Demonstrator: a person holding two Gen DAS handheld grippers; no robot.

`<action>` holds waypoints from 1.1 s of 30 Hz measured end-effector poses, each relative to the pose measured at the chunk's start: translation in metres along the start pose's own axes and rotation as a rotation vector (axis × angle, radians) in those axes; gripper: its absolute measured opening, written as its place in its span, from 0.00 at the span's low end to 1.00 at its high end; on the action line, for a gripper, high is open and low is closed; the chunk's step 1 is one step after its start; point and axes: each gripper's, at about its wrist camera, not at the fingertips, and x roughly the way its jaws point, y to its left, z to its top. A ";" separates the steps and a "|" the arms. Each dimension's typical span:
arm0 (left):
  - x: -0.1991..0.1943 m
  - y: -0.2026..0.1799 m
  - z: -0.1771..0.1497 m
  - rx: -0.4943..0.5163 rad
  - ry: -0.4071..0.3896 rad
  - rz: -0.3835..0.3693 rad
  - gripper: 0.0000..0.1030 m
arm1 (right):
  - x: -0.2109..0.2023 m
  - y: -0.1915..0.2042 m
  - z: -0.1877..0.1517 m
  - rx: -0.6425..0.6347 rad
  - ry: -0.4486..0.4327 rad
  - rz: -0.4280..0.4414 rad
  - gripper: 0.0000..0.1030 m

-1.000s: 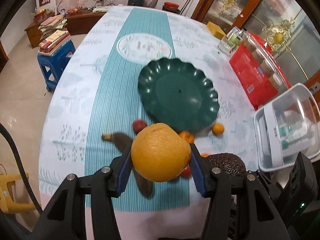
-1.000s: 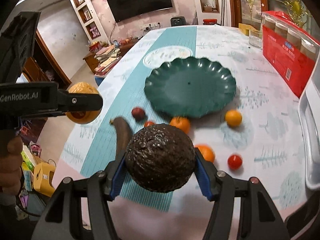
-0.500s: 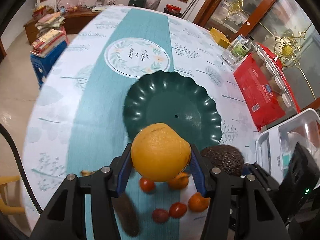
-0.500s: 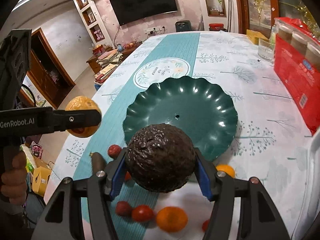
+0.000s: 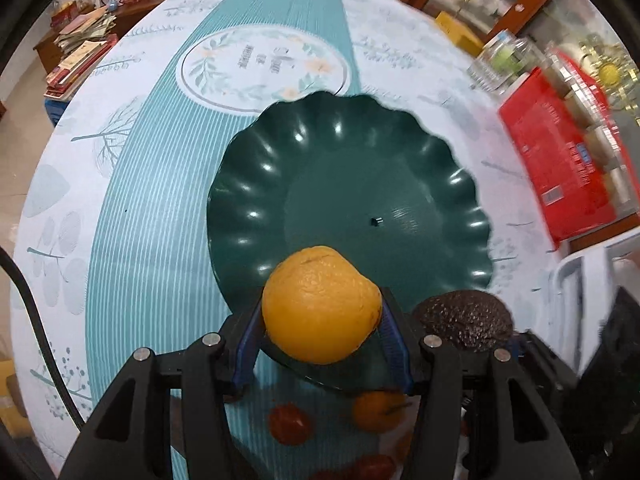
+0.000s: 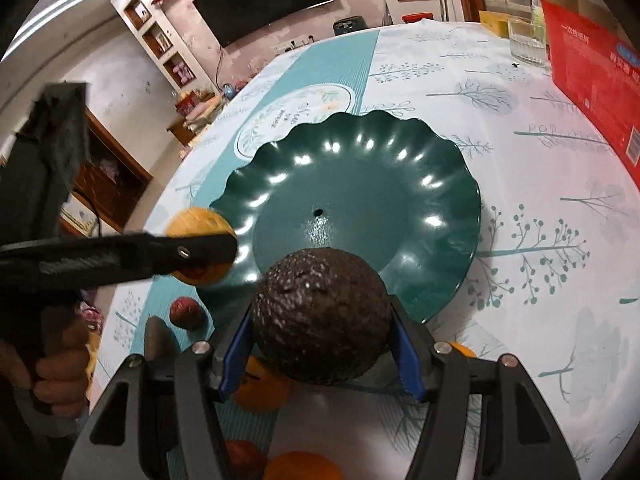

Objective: Organize fruits
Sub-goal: 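Place the grapefruit on the green plate while the right tool places the avocado there, then withdraw both tools and move them toward the brown banana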

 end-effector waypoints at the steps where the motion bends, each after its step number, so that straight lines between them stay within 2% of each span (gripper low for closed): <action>1: 0.003 0.000 0.001 -0.005 0.008 0.007 0.51 | 0.000 0.001 0.000 -0.010 -0.001 -0.001 0.60; 3: 0.005 0.001 0.002 -0.017 0.014 0.014 0.51 | 0.002 0.003 0.000 -0.020 0.003 -0.003 0.60; 6: 0.001 -0.003 0.002 -0.004 -0.006 0.015 0.58 | 0.000 0.001 0.001 -0.002 -0.014 0.009 0.60; 8: -0.004 -0.005 0.002 0.003 -0.017 0.063 0.78 | -0.001 0.000 0.001 0.001 -0.008 0.010 0.62; 14: -0.030 0.002 -0.007 -0.061 -0.061 0.049 0.78 | -0.013 -0.005 -0.001 0.037 -0.023 -0.003 0.70; 25: -0.085 0.009 -0.039 -0.058 -0.149 0.106 0.78 | -0.056 -0.008 -0.011 0.095 -0.077 -0.027 0.72; 33: -0.117 0.019 -0.070 -0.019 -0.197 0.077 0.79 | -0.092 0.000 -0.032 0.143 -0.122 -0.082 0.75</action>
